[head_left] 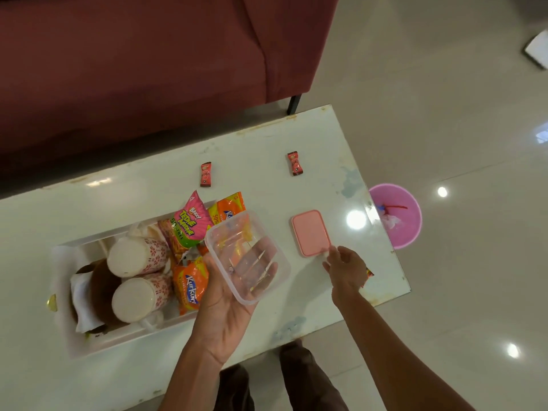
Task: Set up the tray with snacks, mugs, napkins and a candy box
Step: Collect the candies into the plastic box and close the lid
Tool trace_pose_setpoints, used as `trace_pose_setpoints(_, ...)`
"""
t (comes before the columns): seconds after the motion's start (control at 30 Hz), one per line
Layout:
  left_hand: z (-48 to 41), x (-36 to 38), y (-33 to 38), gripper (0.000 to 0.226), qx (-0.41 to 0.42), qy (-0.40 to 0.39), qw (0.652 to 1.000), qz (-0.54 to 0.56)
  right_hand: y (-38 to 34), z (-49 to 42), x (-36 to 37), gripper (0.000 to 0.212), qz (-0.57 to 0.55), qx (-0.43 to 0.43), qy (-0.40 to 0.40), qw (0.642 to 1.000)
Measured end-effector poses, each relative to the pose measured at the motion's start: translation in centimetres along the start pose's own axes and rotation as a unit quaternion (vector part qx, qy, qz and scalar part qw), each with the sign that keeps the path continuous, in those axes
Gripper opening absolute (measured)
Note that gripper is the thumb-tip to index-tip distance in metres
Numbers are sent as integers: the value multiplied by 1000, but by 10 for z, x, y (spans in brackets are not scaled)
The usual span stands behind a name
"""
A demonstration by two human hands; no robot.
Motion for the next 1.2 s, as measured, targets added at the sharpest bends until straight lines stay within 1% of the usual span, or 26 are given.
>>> trace_pose_setpoints(0.07,-9,4,-3,94,-17,-7,1000,4,-14,-1,-18,30,62,-80,-5,995)
trace_pose_setpoints(0.13,-17,8,-5,91,-32,-14,999,7,-26,0,-38,28,152,-169,-11,974)
trace_pose_setpoints(0.2,-24,9,-8,85,-40,-15,999,-4,-28,2,-56,29,223,-219,-10,950)
trace_pose_setpoints(0.27,-31,8,-10,78,-38,-4,999,-13,-20,2,-68,37,269,-220,-15,938)
trace_pose_setpoints(0.37,-38,7,-13,74,-39,8,999,-9,1,-1,-75,52,292,-164,-22,942)
trace_pose_setpoints(0.43,-41,5,-16,71,-47,21,999,-3,7,-3,-73,54,299,-151,-29,942)
trace_pose_setpoints(0.53,-42,0,-19,61,-54,27,998,-2,13,-1,-62,42,294,-156,-37,942)
trace_pose_setpoints(0.67,-42,-4,-18,59,-58,21,998,-5,18,0,-55,22,300,-160,-31,940)
trace_pose_setpoints(0.8,-44,-7,-17,58,-62,4,998,-1,4,0,-61,21,275,-160,-3,948)
trace_pose_setpoints(0.9,-42,-9,-13,61,-59,-6,998,7,-40,18,-60,22,180,-200,9,963)
trace_pose_setpoints(0.97,-39,-9,-10,64,-53,-13,998,8,-79,40,-55,24,110,-233,-17,966)
trace_pose_setpoints(1.03,-35,-9,-6,62,-41,-17,999,5,-121,69,-46,26,71,-288,-63,953)
trace_pose_setpoints(1.07,-33,-11,-3,62,-35,-16,999,1,-143,85,-41,28,64,-324,-86,940)
trace_pose_setpoints(1.13,-27,-13,0,61,-30,-16,999,-1,-183,119,-31,30,68,-401,-127,905)
trace_pose_setpoints(1.2,-20,-16,4,55,-30,-19,999,5,-209,154,-16,31,86,-474,-164,861)
Point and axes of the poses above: each hand's wrist, its own z-axis away from the middle knuckle, its own x-axis out of the palm, y = z × x, the point moved 8 cm from there along -z, towards the middle knuckle, and after that the axes turned 14 degrees about -x, right-handed, at the moved point
